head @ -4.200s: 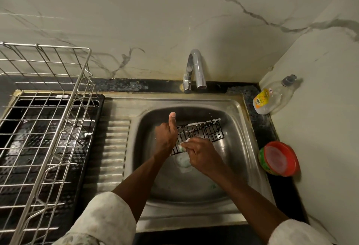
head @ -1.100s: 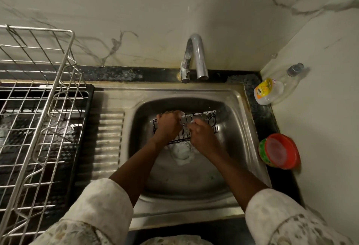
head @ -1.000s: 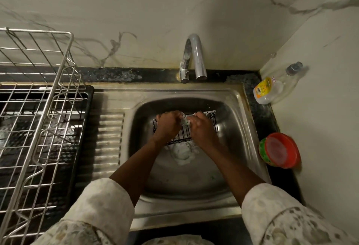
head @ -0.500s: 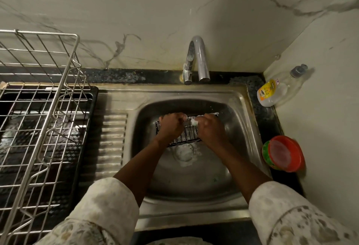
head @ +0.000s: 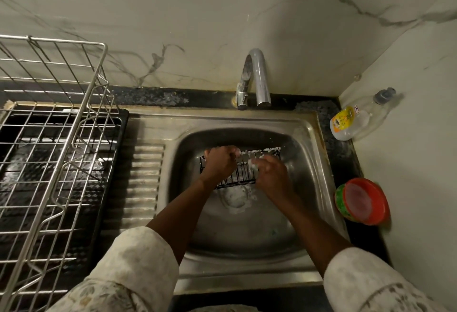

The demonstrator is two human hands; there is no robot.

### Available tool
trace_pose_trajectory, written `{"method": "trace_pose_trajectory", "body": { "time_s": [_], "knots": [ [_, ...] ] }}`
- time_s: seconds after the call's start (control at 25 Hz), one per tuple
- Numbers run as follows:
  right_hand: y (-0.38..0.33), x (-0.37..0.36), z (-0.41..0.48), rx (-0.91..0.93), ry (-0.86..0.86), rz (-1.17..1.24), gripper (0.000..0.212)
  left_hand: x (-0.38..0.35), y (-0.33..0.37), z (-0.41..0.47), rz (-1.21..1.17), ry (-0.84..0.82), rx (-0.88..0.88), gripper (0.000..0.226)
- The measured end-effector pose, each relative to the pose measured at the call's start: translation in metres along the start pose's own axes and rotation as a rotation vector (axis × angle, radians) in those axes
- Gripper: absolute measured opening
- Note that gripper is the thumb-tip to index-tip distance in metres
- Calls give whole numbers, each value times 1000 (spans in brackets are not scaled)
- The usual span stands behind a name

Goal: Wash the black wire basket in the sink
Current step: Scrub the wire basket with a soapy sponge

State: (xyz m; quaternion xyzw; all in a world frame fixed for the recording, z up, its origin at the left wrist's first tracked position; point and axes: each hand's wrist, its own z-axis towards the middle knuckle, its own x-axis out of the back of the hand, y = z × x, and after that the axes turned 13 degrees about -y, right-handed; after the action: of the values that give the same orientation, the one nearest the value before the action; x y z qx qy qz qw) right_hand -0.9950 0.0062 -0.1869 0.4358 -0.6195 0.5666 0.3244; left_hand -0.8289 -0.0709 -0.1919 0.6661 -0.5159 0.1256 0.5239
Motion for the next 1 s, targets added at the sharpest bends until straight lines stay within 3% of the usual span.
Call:
{"method": "trace_pose_trajectory", "body": {
  "time_s": [0.12,0.44,0.6,0.72,1.0],
  "knots": [
    [6,15,33,-133,24,35,47,0,-2,0,-24,-19,-16,22],
    [29,-8,-36,-28,-25,-55,44,-2,-2,1,-31,13,-8,20],
    [9,12,10,-133,98,66,32,-3,-3,1,-57,-13,-11,19],
    [14,19,30,-210,40,83,37,-2,-4,1,-73,-36,-13,20],
    [26,9,-46,-177,71,116,31,2,3,-4,-61,-16,-1,22]
  ]
}}
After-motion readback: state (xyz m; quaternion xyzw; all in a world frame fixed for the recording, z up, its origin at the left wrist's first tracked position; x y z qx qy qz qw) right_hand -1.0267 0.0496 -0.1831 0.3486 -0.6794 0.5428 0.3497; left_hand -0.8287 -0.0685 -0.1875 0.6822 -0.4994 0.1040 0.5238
